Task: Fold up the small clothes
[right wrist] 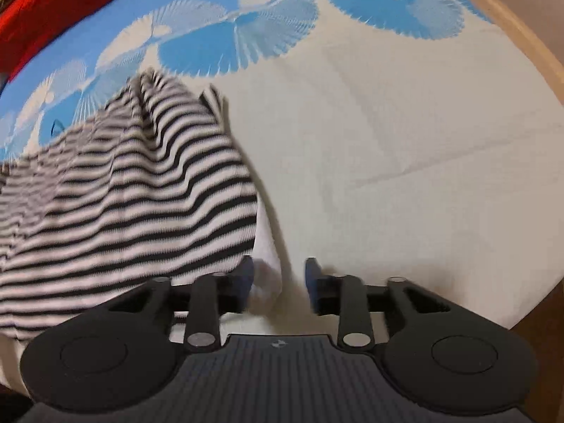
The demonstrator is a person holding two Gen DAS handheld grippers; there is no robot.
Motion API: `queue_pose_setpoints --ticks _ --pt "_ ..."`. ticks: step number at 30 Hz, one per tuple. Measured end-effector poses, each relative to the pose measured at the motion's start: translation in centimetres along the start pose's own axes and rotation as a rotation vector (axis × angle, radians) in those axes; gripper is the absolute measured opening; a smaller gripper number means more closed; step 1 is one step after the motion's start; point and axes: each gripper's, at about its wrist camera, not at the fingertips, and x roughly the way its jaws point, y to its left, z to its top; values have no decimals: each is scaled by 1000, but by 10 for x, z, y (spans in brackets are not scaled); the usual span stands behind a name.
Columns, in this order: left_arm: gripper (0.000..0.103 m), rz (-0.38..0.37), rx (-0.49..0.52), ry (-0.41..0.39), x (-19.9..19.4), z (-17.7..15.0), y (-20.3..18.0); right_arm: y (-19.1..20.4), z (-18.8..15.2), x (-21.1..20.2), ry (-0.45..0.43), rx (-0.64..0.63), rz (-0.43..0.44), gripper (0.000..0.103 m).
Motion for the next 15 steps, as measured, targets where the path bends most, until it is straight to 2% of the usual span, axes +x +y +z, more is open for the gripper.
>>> queue_pose_setpoints --ticks 2,3,4,5,6,9,11,12,13,15 --pt "49 -15 -1 17 5 2 -1 -2 1 -1 -6 9 6 37" --pt "43 -10 21 21 9 3 -5 -1 1 -1 -4 4 5 37" --pt "23 -1 54 22 10 2 -9 1 1 -1 -3 -7 1 38" --pt "9 13 87 20 13 2 -14 4 1 -1 -3 -19 -2 38" --pt "0 38 124 14 13 1 -18 7 0 -1 -3 -34 -1 39" --pt "0 157 216 -83 -1 -3 -30 15 -1 3 13 -72 3 40" --pt "0 262 215 -112 -6 -6 -24 19 -2 10 39 -101 -22 40" --pt "0 283 191 -104 -5 -5 -19 20 -3 15 60 -113 -42 40" --pt "0 264 159 -93 -5 -5 -14 21 -5 20 77 -120 -56 40" --pt "1 134 67 -86 -10 -1 -3 24 -5 25 88 -118 -66 40"
